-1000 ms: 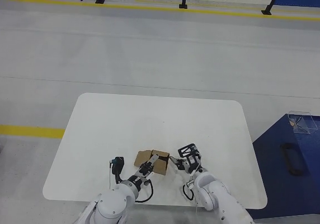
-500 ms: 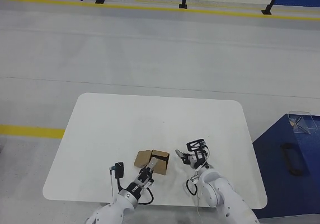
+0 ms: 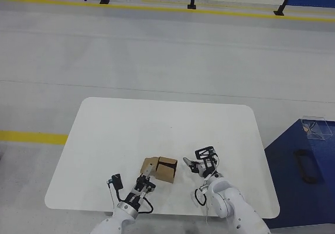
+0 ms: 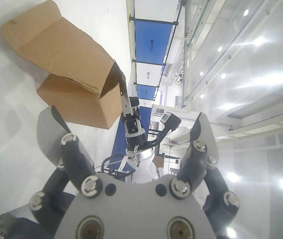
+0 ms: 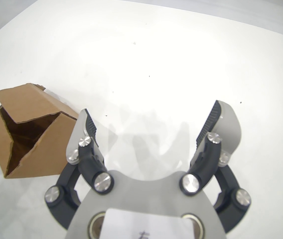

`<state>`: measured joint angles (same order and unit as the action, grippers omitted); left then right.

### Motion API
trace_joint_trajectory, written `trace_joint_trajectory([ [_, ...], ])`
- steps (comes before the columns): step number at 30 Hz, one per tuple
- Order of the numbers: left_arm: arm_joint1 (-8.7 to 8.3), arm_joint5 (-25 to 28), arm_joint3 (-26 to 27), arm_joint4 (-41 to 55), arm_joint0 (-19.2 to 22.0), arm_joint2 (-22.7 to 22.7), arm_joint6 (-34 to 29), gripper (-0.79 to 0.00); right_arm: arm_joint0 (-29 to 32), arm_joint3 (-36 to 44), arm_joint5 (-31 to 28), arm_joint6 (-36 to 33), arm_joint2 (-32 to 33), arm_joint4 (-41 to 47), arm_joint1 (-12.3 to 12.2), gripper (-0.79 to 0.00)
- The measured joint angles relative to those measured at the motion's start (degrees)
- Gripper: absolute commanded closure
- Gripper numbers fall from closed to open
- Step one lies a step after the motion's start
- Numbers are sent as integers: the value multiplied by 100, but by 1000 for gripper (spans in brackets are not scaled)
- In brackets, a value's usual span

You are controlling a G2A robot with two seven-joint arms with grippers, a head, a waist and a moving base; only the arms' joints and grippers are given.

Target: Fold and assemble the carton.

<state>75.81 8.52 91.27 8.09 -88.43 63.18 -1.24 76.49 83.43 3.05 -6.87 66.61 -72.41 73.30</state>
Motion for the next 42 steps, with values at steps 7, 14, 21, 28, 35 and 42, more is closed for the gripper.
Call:
trace_joint_trajectory([
  [7, 96, 496, -764, -262, 217, -99, 583, -785, 108, 74, 83, 19, 53, -15, 10, -785],
  [14, 236, 830, -1315, -60, 621, -322, 821, -714, 204, 203, 102, 45, 53, -78, 22, -785],
  [21, 316, 704, -1639, 3, 903, -362, 870, -640, 233, 222, 89, 61, 91, -39, 38, -785],
  [28, 357, 1183, -2002, 99, 986, -331, 663, -566, 269, 225, 69, 104, 113, -93, 47, -785],
  [35, 399, 1953, -2360, 254, 1057, -273, 520, -443, 308, 298, 77, 71, 144, -164, 53, -785],
  [42, 475, 2775, -2845, 590, 1237, -253, 323, -456, 340, 366, 100, 30, 147, -241, 65, -785],
])
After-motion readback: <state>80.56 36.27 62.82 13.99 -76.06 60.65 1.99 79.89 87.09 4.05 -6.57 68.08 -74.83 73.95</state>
